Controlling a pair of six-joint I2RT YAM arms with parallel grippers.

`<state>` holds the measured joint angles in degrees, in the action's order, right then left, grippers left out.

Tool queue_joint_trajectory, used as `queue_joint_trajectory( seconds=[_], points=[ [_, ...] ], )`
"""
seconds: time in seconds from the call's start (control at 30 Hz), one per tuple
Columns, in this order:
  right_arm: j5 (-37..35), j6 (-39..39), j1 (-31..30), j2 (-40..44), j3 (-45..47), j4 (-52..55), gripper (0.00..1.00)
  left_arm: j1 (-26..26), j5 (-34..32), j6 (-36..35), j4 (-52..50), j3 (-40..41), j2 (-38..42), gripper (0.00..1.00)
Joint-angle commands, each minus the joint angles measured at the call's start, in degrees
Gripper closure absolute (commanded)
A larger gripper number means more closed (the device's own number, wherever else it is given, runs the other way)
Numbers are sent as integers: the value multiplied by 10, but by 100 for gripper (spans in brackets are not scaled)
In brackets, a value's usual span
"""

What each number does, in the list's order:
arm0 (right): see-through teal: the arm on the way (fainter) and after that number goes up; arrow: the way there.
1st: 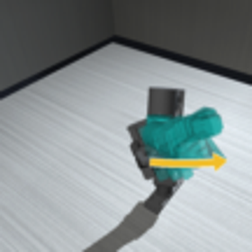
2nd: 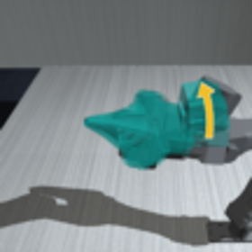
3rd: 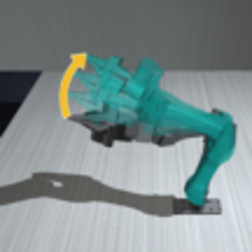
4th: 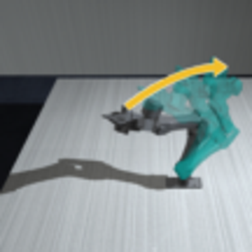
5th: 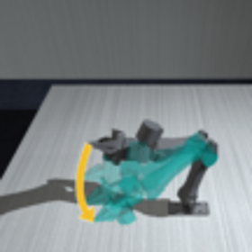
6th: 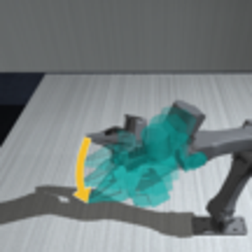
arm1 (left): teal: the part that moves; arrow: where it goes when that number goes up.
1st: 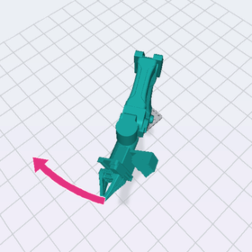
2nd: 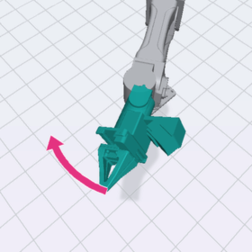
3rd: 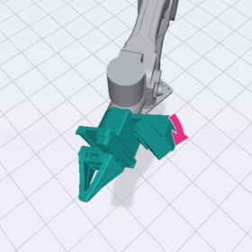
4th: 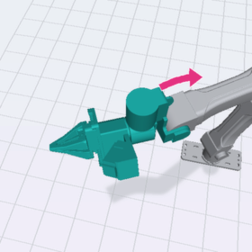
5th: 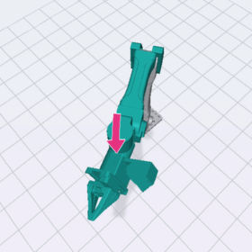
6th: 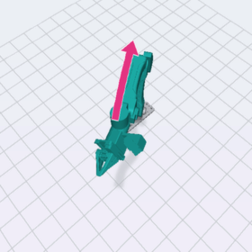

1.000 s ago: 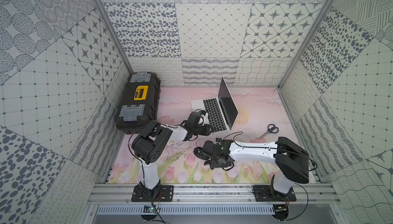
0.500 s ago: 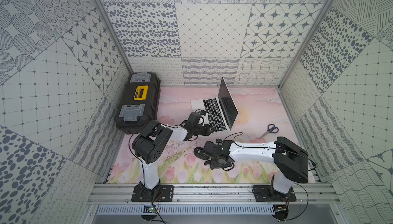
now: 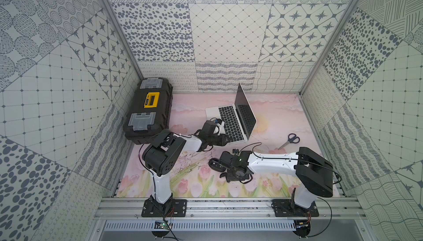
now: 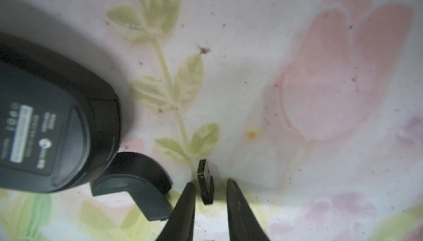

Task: Insert the wireless mouse receiver into the laptop
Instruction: Pick up the USB plug at the center of the board.

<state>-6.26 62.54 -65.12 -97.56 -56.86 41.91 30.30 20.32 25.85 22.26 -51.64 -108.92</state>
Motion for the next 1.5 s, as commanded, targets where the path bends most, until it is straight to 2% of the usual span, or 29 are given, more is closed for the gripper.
queue_joint_trajectory(
  seconds=[0.0,0.47,0.8,1.23,1.47],
  points=[
    [-12,-1,13,14,17,-16,72,-8,14,4,-26,1,-11,66],
    [-3,6,29,66,59,-46,71,-8,20,7,-22,-1,-19,67],
    [-28,-41,19,17,-1,10,66,-8,19,4,-27,-4,-23,67],
    [-13,-72,19,0,-1,26,67,-7,22,5,-30,-11,-32,67],
    [-4,-96,19,-13,-5,25,71,-8,23,5,-32,-12,-35,67]
  ],
)
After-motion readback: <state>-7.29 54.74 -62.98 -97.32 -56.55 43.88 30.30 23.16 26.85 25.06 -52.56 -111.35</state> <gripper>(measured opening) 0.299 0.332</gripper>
